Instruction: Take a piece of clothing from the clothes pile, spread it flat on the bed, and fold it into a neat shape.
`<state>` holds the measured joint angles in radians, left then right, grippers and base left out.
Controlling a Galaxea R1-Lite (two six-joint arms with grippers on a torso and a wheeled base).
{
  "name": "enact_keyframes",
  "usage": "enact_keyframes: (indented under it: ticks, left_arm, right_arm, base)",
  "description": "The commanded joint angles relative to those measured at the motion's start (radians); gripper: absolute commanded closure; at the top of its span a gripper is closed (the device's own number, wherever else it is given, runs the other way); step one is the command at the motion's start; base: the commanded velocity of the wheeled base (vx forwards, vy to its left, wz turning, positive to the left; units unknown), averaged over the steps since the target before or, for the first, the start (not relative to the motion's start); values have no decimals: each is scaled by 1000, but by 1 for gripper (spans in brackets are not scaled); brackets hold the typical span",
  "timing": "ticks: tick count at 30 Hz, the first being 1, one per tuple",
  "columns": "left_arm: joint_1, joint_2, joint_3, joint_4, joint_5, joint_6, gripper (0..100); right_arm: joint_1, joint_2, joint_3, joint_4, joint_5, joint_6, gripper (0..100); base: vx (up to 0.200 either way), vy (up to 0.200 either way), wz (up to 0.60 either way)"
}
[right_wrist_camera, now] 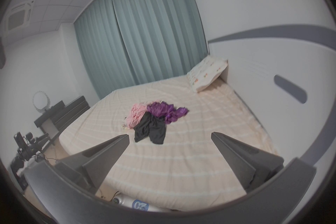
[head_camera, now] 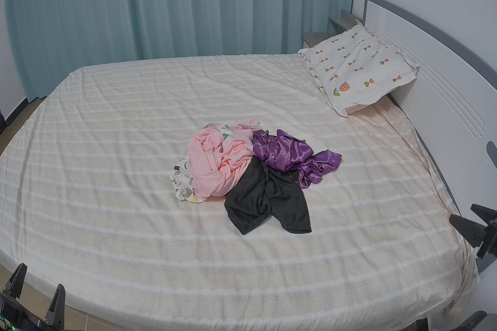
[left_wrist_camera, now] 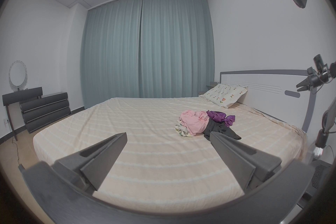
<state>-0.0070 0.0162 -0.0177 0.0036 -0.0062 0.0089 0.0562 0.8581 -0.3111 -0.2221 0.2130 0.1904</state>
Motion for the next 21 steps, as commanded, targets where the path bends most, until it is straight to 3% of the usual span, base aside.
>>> enact_keyframes:
  ticks: [1,6,11,21]
  left_arm:
    - [-1,-16,16,1,0,-1,0]
    - [-1,-16,16,1,0,-1,0]
    - [-1,-16,16,-1,0,-3,0]
    - [-1,-16,16,1,0,-1,0]
  right_arm:
    - [139,610,-45,-281,32,138,0]
    - [166,796,-97,-393,-12,156,0]
    - [223,1035,-218,-533,-96,257,0]
    - [287,1337,-465,-557,-175,365,0]
  base:
    - [0,0,0]
    - [0,0,0]
    - [0,0,0]
    - [0,0,0]
